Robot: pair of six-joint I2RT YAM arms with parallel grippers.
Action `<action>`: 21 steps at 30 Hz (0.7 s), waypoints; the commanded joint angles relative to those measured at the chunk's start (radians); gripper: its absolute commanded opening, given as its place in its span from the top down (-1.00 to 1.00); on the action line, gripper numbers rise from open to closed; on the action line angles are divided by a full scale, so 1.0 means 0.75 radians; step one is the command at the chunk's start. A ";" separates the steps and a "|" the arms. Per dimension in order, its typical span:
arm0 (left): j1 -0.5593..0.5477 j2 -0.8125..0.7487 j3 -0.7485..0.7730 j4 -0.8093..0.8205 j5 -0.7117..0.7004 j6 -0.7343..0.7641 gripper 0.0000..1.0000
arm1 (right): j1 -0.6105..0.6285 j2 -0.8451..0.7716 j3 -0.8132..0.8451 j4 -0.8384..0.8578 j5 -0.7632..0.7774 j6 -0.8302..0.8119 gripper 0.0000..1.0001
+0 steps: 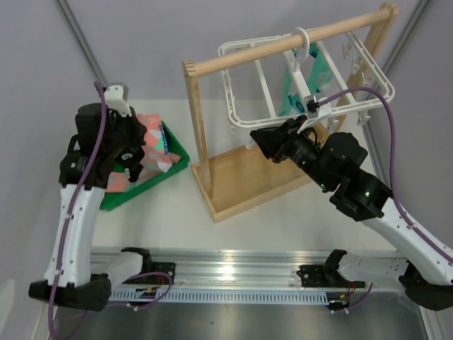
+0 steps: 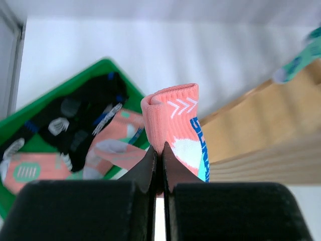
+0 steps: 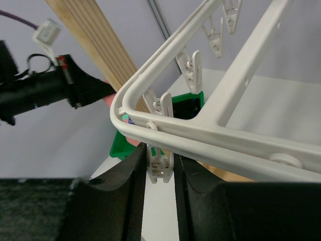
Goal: Clip the socks to the hanger
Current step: Pick up the sock from the bin.
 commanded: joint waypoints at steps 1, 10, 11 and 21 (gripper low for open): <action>-0.073 -0.168 0.020 0.119 0.103 0.031 0.99 | 0.002 -0.003 0.028 0.020 -0.007 -0.003 1.00; -0.480 -0.387 -0.160 0.172 0.619 0.185 0.99 | 0.000 -0.017 0.033 0.018 -0.005 -0.031 1.00; -0.549 -0.389 -0.172 0.178 0.623 0.201 0.99 | 0.002 -0.019 0.033 0.020 -0.003 -0.033 1.00; -0.900 -0.173 -0.199 0.352 0.384 0.307 0.99 | 0.002 -0.011 0.033 0.020 0.009 0.003 1.00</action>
